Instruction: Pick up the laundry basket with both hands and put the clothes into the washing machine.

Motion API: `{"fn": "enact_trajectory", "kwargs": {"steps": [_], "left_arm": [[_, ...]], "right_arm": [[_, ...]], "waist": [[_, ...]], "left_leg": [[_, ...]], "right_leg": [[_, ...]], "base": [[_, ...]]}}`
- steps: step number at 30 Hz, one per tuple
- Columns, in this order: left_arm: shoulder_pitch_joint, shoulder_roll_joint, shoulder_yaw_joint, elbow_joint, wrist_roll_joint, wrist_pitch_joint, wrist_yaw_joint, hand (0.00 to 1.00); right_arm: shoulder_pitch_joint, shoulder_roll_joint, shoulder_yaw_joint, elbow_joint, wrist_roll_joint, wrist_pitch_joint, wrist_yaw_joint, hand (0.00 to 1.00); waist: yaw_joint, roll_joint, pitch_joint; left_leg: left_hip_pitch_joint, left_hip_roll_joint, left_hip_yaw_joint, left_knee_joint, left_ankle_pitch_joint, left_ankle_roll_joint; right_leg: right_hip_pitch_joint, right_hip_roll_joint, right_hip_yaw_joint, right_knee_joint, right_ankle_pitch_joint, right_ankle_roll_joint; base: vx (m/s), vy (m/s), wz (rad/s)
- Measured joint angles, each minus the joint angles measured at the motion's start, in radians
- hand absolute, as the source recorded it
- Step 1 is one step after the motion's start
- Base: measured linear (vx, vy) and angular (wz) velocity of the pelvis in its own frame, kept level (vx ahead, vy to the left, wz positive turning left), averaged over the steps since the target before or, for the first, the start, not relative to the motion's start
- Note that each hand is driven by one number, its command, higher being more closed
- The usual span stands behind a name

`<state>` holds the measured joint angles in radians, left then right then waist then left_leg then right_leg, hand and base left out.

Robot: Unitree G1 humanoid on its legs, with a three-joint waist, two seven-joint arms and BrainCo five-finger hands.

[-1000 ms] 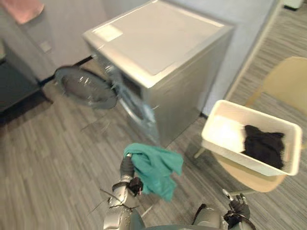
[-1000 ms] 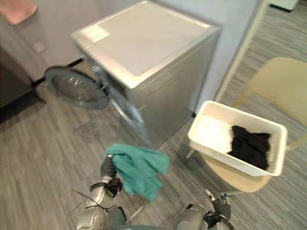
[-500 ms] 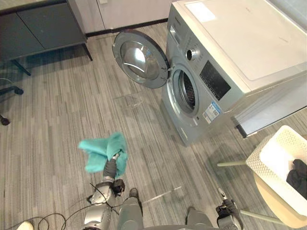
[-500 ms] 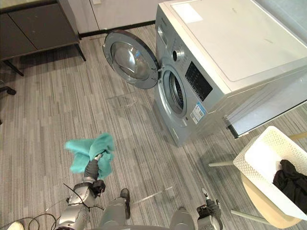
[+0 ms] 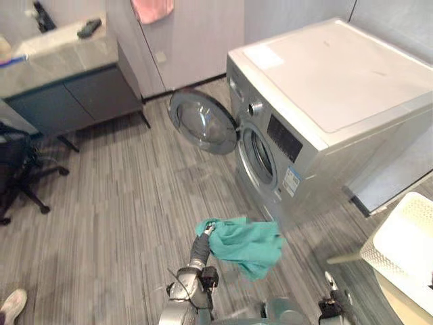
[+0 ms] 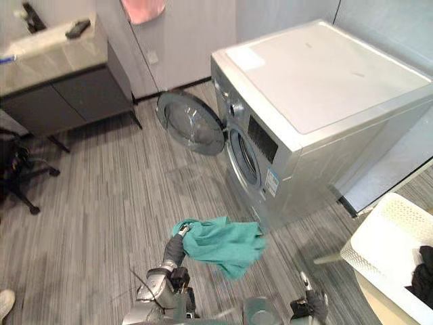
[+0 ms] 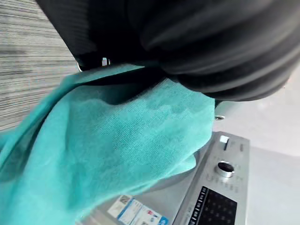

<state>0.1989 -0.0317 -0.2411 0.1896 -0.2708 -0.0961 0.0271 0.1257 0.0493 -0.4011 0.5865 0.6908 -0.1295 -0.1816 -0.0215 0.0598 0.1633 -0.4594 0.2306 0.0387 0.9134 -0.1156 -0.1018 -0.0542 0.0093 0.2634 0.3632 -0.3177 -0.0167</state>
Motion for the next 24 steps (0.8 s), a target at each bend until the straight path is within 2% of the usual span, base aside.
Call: {"fn": "enact_trajectory", "kwargs": {"steps": [1, 2, 3, 4, 5, 6, 7, 8, 9, 11, 12, 13, 14, 15, 16, 17, 18, 19, 20, 21, 22, 23, 24], "left_arm": [[-0.004, 0.004, 0.001, 0.001, 0.000, 0.000, 0.003, 1.00], [-0.008, 0.008, 0.010, 0.001, -0.001, 0.000, 0.013, 1.00], [-0.009, 0.012, 0.025, 0.002, -0.001, 0.000, 0.033, 1.00], [-0.010, 0.015, 0.030, 0.003, -0.003, 0.000, 0.044, 1.00], [-0.010, 0.022, 0.033, 0.013, -0.003, -0.001, 0.056, 1.00], [-0.002, 0.017, 0.028, 0.042, -0.003, 0.000, 0.063, 1.00], [-0.009, 0.030, 0.014, 0.066, -0.003, 0.001, 0.063, 1.00], [-0.042, 0.080, 0.006, 0.103, -0.003, 0.008, 0.066, 1.00], [-0.063, 0.099, 0.005, 0.104, -0.003, 0.010, 0.065, 1.00], [-0.078, 0.114, -0.001, 0.104, -0.006, 0.008, 0.064, 1.00], [-0.081, 0.131, -0.004, 0.104, -0.004, 0.006, 0.062, 1.00], [-0.081, 0.138, 0.001, 0.102, -0.002, 0.004, 0.061, 1.00], [-0.081, 0.138, 0.005, 0.102, -0.002, 0.004, 0.061, 1.00], [-0.082, 0.139, 0.019, 0.102, -0.001, 0.003, 0.062, 1.00], [-0.096, 0.141, 0.020, 0.107, 0.003, 0.000, 0.063, 1.00], [-0.105, 0.140, 0.018, 0.117, 0.005, -0.003, 0.062, 1.00], [-0.133, 0.140, 0.018, 0.149, 0.007, -0.004, 0.062, 1.00], [-0.145, 0.140, 0.018, 0.164, 0.007, -0.004, 0.062, 1.00], [-0.165, 0.137, 0.016, 0.179, 0.007, -0.004, 0.061, 1.00], [-0.174, 0.134, 0.017, 0.183, 0.007, -0.004, 0.061, 1.00], [-0.202, 0.109, 0.010, 0.208, 0.008, -0.002, 0.051, 1.00], [-0.217, 0.095, 0.006, 0.213, 0.008, -0.001, 0.041, 1.00], [-0.228, 0.071, 0.006, 0.213, 0.010, 0.001, 0.036, 1.00]], "right_arm": [[-0.029, -0.014, 0.009, 0.030, -0.012, 0.000, -0.002, 0.00], [-0.070, -0.032, 0.021, 0.070, -0.036, 0.001, -0.013, 0.00], [-0.112, -0.047, 0.022, 0.110, -0.054, 0.000, -0.018, 0.00], [-0.131, -0.059, 0.027, 0.133, -0.068, -0.001, -0.020, 0.00], [-0.157, -0.084, 0.040, 0.175, -0.083, 0.001, -0.021, 0.00], [-0.157, -0.109, 0.045, 0.185, -0.101, 0.007, -0.021, 0.00], [-0.153, -0.109, 0.034, 0.206, -0.108, 0.007, -0.021, 0.00], [-0.136, -0.065, 0.007, 0.237, -0.111, 0.013, -0.031, 0.00], [-0.118, -0.047, -0.016, 0.257, -0.110, 0.020, -0.032, 0.00], [-0.099, -0.029, -0.042, 0.267, -0.107, 0.026, -0.035, 0.00], [-0.086, -0.016, -0.046, 0.267, -0.106, 0.030, -0.033, 0.00], [-0.086, -0.013, -0.042, 0.267, -0.106, 0.032, -0.031, 0.00], [-0.086, -0.013, -0.042, 0.267, -0.106, 0.032, -0.030, 0.00], [-0.085, -0.010, -0.042, 0.266, -0.106, 0.037, -0.029, 0.00], [-0.074, -0.007, -0.042, 0.264, -0.107, 0.040, -0.025, 0.00], [-0.067, -0.006, -0.042, 0.263, -0.107, 0.040, -0.020, 0.00], [-0.051, 0.003, -0.043, 0.263, -0.110, 0.040, -0.009, 0.00], [-0.046, 0.010, -0.044, 0.262, -0.110, 0.040, -0.009, 0.00], [-0.039, 0.024, -0.044, 0.260, -0.110, 0.039, -0.006, 0.00], [-0.032, 0.025, -0.046, 0.259, -0.110, 0.039, -0.002, 0.00], [-0.033, 0.020, -0.075, 0.242, -0.110, 0.025, 0.010, 0.00], [-0.036, 0.014, -0.082, 0.230, -0.110, 0.018, 0.010, 0.00], [-0.042, -0.003, -0.093, 0.215, -0.110, 0.018, 0.011, 0.00]], "waist": [[0.002, -0.016, -0.009], [0.006, -0.033, -0.018], [0.010, -0.046, -0.025], [0.010, -0.046, -0.028], [0.013, -0.030, -0.037], [0.008, 0.005, -0.059], [0.004, -0.022, -0.070], [-0.027, -0.083, -0.091], [-0.046, -0.098, -0.099], [-0.046, -0.086, -0.092], [-0.046, -0.060, -0.091], [-0.045, -0.024, -0.083], [-0.045, -0.014, -0.082], [-0.047, 0.014, -0.075], [-0.050, 0.022, -0.071], [-0.053, 0.022, -0.070], [-0.074, 0.024, -0.062], [-0.083, 0.016, -0.059], [-0.105, -0.018, -0.055], [-0.109, -0.041, -0.055], [-0.113, -0.014, -0.039], [-0.122, 0.007, -0.027], [-0.133, 0.039, -0.012]], "left_leg": [[0.007, 0.000, -0.032, -0.144, -0.015, -0.006], [0.021, 0.007, -0.087, -0.365, -0.011, -0.013], [0.040, 0.031, -0.127, -0.553, 0.000, -0.031], [0.050, 0.049, -0.131, -0.630, 0.010, -0.046], [0.094, 0.097, -0.105, -0.730, 0.046, -0.085], [0.124, 0.138, -0.008, -0.792, 0.161, -0.060], [0.130, 0.129, 0.002, -0.771, 0.192, -0.156], [0.124, 0.050, 0.064, -0.757, 0.188, -0.112], [0.139, 0.025, 0.083, -0.769, 0.168, -0.086], [0.174, 0.002, 0.131, -0.778, 0.150, -0.055], [0.205, 0.000, 0.205, -0.783, 0.139, -0.037], [0.239, 0.015, 0.266, -0.797, 0.129, -0.020], [0.248, 0.020, 0.280, -0.804, 0.126, -0.015], [0.290, 0.034, 0.333, -0.836, 0.115, 0.003], [0.326, 0.032, 0.381, -0.872, 0.112, 0.007], [0.336, 0.031, 0.399, -0.884, 0.109, 0.012], [0.355, 0.025, 0.431, -0.906, 0.107, 0.015], [0.358, 0.021, 0.435, -0.909, 0.107, 0.015], [0.359, -0.003, 0.438, -0.906, 0.105, 0.012], [0.365, -0.026, 0.439, -0.906, 0.099, 0.004], [0.364, -0.031, 0.430, -0.919, 0.094, -0.002], [0.364, -0.031, 0.427, -0.926, 0.095, -0.002], [0.382, -0.030, 0.425, -0.947, 0.098, -0.007]], "right_leg": [[-0.002, -0.009, 0.043, -0.024, 0.009, 0.012], [-0.002, -0.017, 0.121, -0.068, 0.024, 0.033], [0.000, -0.029, 0.193, -0.111, 0.037, 0.057], [0.002, -0.032, 0.230, -0.128, 0.044, 0.073], [0.009, -0.033, 0.273, -0.146, 0.047, 0.118], [0.037, -0.038, 0.277, -0.179, 0.045, 0.146], [0.042, -0.066, 0.278, -0.190, 0.039, 0.166], [0.017, -0.150, 0.208, -0.193, 0.081, 0.229], [0.016, -0.179, 0.153, -0.203, 0.166, 0.277], [0.008, -0.199, 0.152, -0.191, 0.270, 0.279], [-0.041, -0.197, 0.148, -0.136, 0.375, 0.279], [-0.099, -0.172, 0.147, -0.077, 0.464, 0.281], [-0.113, -0.164, 0.144, -0.062, 0.464, 0.286], [-0.164, -0.132, 0.122, -0.027, 0.427, 0.284], [-0.217, -0.094, 0.093, 0.001, 0.355, 0.282], [-0.236, -0.068, 0.087, 0.004, 0.324, 0.282], [-0.275, 0.003, 0.069, -0.013, 0.270, 0.278], [-0.283, 0.031, 0.061, -0.032, 0.261, 0.270], [-0.276, 0.069, 0.053, -0.108, 0.284, 0.239], [-0.268, 0.056, 0.004, -0.128, 0.274, 0.152], [-0.241, 0.049, -0.013, -0.207, 0.281, 0.092], [-0.239, 0.052, -0.013, -0.217, 0.284, 0.087], [-0.236, 0.060, -0.011, -0.216, 0.283, 0.086]], "base": [[0.33, 0.244, -1.29], [0.36, 0.349, -1.83], [0.38, 0.419, -1.84], [0.38, 0.523, -2.12], [0.39, 0.623, -2.01], [0.39, 0.656, -1.82], [0.35, 0.667, -0.87], [0.38, 0.634, -0.20], [0.34, 0.554, 0.01], [0.24, 0.350, -0.37], [0.17, 0.300, -1.00], [0.14, 0.284, -0.98], [0.07, 0.167, -1.18], [0.07, 0.176, -1.15], [0.07, 0.146, -1.20], [0.10, 0.078, -0.95], [0.08, 0.002, -0.56], [0.09, -0.073, -0.36], [0.05, -0.116, -0.07], [0.08, -0.122, -0.19], [0.09, -0.084, -0.21], [0.11, -0.053, -0.27], [0.09, -0.031, -0.17]]}}
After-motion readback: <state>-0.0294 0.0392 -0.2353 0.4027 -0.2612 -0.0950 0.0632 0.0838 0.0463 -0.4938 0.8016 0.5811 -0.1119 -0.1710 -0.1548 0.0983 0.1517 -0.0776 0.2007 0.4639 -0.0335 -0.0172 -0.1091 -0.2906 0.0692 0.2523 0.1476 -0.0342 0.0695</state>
